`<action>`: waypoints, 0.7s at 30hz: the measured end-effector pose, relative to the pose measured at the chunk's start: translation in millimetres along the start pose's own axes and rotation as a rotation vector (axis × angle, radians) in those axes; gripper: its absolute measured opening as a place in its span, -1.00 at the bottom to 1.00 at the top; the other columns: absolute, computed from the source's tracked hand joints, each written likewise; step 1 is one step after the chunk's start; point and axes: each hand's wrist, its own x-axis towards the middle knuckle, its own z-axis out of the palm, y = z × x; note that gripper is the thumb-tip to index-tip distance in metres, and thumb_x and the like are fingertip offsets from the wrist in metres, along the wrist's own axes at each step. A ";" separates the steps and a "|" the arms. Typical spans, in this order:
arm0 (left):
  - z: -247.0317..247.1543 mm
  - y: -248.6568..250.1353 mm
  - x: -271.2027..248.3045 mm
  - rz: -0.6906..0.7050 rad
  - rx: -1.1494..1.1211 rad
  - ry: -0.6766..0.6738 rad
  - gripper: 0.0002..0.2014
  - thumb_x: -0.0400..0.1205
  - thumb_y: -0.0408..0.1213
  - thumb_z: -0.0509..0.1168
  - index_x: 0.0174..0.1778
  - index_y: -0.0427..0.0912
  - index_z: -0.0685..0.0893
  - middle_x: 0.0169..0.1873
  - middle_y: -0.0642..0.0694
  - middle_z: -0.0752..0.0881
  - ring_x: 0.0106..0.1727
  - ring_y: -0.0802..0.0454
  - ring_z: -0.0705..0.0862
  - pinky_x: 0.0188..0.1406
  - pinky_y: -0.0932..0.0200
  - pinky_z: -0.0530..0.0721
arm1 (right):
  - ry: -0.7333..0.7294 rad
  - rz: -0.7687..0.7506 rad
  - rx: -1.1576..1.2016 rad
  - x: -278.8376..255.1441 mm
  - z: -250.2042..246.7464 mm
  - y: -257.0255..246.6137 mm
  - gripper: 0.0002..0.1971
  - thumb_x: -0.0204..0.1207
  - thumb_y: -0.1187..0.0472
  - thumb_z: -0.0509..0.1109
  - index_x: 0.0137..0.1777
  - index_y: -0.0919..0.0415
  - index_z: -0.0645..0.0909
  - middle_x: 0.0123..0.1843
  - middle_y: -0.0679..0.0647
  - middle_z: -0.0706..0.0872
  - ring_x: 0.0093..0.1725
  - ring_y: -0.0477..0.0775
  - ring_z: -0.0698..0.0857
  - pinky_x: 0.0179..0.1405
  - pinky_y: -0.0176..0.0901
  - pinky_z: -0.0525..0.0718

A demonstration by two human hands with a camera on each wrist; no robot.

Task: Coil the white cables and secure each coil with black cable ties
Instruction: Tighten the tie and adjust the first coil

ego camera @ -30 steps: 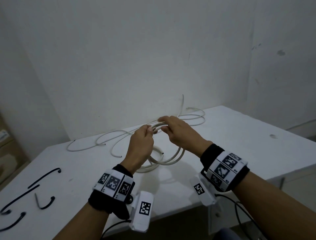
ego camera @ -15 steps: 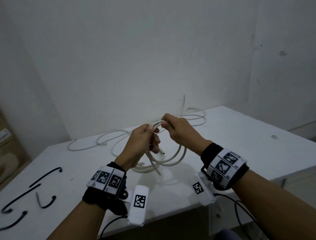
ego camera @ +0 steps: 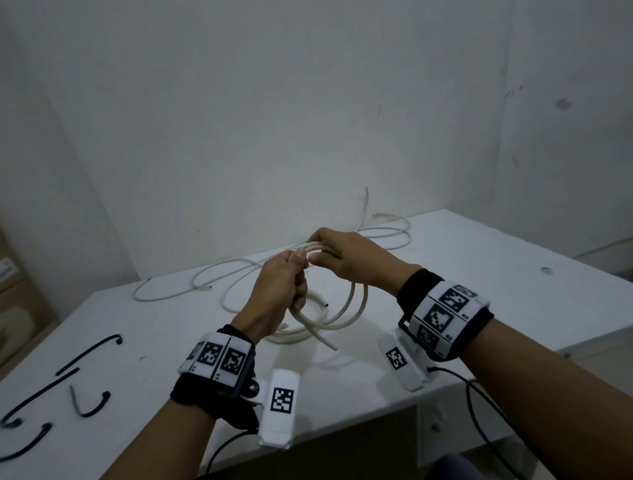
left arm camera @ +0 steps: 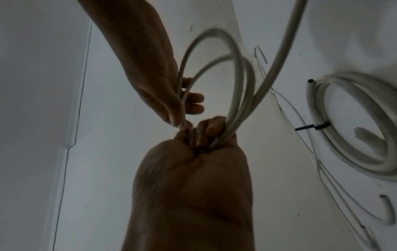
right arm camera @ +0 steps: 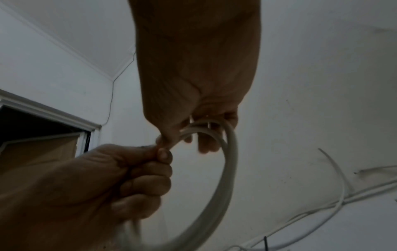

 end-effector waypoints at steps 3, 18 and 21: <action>-2.2 -0.2 8.8 0.000 -0.154 0.170 -0.69 0.78 -0.19 0.06 -0.31 -0.14 0.38 -0.65 0.07 0.28 -0.69 0.16 0.23 -0.73 0.31 0.28 | 0.364 0.045 -0.054 -15.3 8.0 -2.4 -0.64 0.57 0.00 0.34 0.29 0.13 0.51 0.08 0.07 0.64 0.06 0.05 0.60 0.06 -0.03 0.56; 2.8 -7.4 5.3 -0.050 -0.637 0.287 -0.63 0.79 -0.14 0.01 -0.35 -0.14 0.34 -0.69 0.05 0.23 -0.71 0.17 0.24 -0.75 0.33 0.34 | 0.463 0.576 1.608 -45.7 63.2 -40.3 -0.81 0.73 0.25 0.08 0.02 0.27 0.52 0.06 0.20 0.74 -0.03 0.18 0.75 -0.06 -0.06 0.74; 5.7 -13.4 1.5 -0.073 -0.639 0.308 -0.64 0.80 -0.16 0.01 -0.34 -0.15 0.34 -0.67 0.03 0.26 -0.69 0.15 0.28 -0.71 0.29 0.43 | 0.561 0.613 1.716 -41.7 55.9 -46.7 -0.73 0.72 0.24 0.05 -0.04 0.29 0.56 -0.08 0.23 0.76 -0.10 0.21 0.75 -0.02 0.01 0.76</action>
